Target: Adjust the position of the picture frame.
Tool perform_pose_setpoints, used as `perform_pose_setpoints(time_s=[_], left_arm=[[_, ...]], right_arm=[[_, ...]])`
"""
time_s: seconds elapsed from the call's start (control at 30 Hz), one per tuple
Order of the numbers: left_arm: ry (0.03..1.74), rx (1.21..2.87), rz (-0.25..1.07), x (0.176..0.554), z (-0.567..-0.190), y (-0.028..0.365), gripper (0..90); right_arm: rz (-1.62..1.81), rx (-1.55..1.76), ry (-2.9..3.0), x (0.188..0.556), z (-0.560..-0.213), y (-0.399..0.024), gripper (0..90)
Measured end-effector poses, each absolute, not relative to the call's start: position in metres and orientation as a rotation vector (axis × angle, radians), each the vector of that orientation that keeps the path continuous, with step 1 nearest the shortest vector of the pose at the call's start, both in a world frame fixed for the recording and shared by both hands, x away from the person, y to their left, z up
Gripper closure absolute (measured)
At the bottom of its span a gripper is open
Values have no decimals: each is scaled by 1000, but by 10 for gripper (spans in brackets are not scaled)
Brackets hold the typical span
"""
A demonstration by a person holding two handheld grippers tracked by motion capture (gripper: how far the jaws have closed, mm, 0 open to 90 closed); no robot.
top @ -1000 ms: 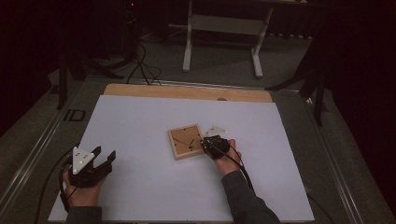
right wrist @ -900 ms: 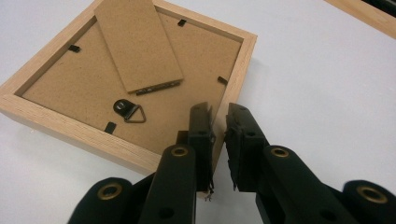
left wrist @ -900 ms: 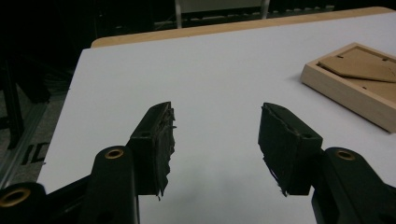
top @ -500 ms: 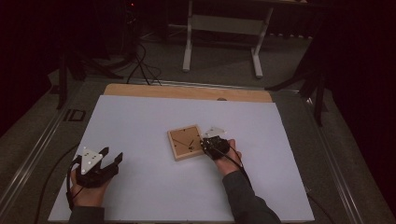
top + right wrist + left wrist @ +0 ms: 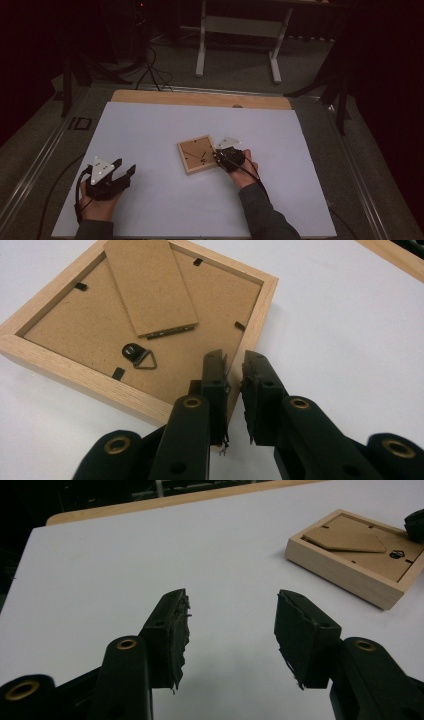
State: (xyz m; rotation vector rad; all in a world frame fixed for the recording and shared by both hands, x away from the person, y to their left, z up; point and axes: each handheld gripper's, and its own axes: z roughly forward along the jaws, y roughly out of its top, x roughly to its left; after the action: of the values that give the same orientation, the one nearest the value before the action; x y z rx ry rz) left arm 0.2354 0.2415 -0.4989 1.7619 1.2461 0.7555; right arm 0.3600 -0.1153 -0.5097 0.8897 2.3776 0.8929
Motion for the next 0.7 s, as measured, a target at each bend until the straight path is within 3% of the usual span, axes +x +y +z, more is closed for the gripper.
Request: perform_pose_setpoints(time_s=[0.7], left_arm=[[1223, 1836, 679, 246, -505, 235, 583]], right_arm=[[917, 820, 2422, 358, -510, -111, 806]])
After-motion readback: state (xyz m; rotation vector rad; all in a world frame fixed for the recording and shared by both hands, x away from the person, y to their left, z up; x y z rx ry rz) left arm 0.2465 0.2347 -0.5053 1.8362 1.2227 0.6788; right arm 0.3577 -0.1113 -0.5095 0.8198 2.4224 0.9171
